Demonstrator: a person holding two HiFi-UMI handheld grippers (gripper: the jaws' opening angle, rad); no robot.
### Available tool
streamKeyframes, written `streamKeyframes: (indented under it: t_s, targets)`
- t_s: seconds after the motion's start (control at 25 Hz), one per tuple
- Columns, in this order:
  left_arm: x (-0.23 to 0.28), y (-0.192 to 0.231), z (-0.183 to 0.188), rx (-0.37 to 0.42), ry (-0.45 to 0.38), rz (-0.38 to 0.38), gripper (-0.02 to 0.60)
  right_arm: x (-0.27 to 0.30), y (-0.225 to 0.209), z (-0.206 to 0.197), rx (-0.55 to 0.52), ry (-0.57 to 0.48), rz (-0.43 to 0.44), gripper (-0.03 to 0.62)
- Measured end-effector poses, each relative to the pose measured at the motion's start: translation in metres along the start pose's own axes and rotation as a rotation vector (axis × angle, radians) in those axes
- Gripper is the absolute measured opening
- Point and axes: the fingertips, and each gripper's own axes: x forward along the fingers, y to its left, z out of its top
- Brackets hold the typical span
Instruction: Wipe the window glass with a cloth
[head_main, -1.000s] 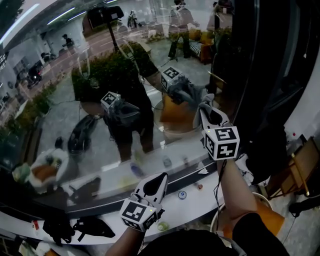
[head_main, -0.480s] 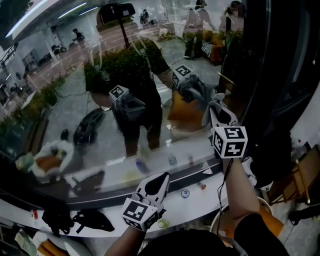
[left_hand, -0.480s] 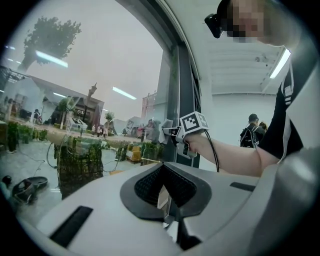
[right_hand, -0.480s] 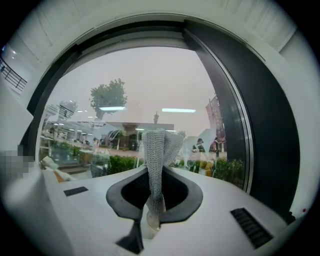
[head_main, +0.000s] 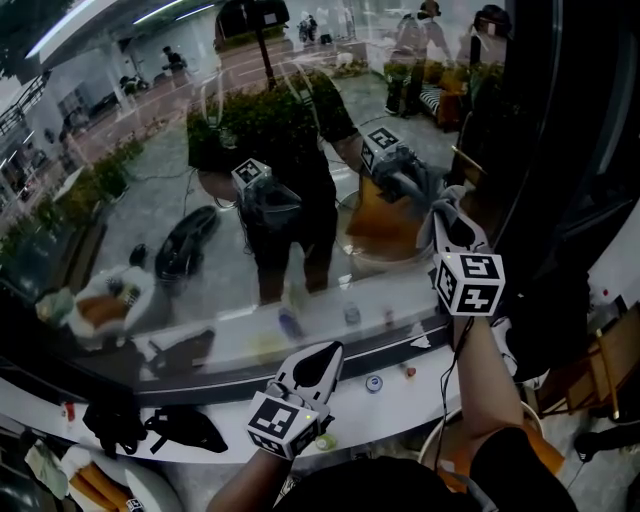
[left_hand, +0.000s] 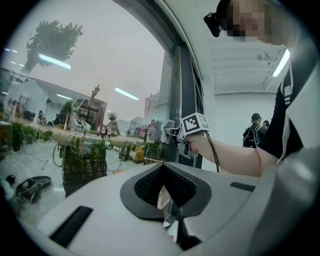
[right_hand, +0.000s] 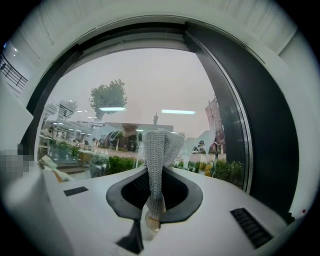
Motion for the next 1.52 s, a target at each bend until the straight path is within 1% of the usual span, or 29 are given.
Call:
streamKeyframes:
  t_s: [0.2,0.32,0.52,0.8,1.0,1.2,1.28,1.4,1.52]
  targets:
    - [-0.001,0.000,0.005,0.008,-0.005,0.008,0.006,0.002,0.000,0.000,-0.019,0.010,0.002,0.052]
    - [-0.003,0.001,0.009,0.013,-0.011,0.011,0.006,0.000,0.001,0.000,-0.009,0.019,0.005,0.052]
    - [-0.001,0.003,0.013,0.019,-0.024,0.009,0.006,-0.009,0.008,0.009,0.001,-0.009,0.018,0.052]
    - [0.006,0.003,0.038,0.052,-0.071,-0.019,0.006,-0.024,0.015,0.048,-0.014,-0.079,0.026,0.052]
    - [0.003,0.003,0.064,0.080,-0.113,-0.034,0.006,-0.030,0.033,0.076,-0.032,-0.108,0.040,0.052]
    - [0.000,0.010,0.088,0.070,-0.151,-0.017,0.005,-0.026,0.045,0.097,-0.045,-0.124,0.051,0.052]
    - [-0.001,0.012,0.090,0.072,-0.153,-0.013,0.006,-0.024,0.045,0.099,-0.047,-0.126,0.049,0.052]
    - [-0.003,0.015,0.088,0.068,-0.128,-0.002,0.006,-0.016,0.045,0.101,-0.048,-0.126,0.046,0.052]
    - [-0.008,0.023,0.088,0.067,-0.117,0.026,0.006,-0.004,0.048,0.101,-0.045,-0.120,0.051,0.052]
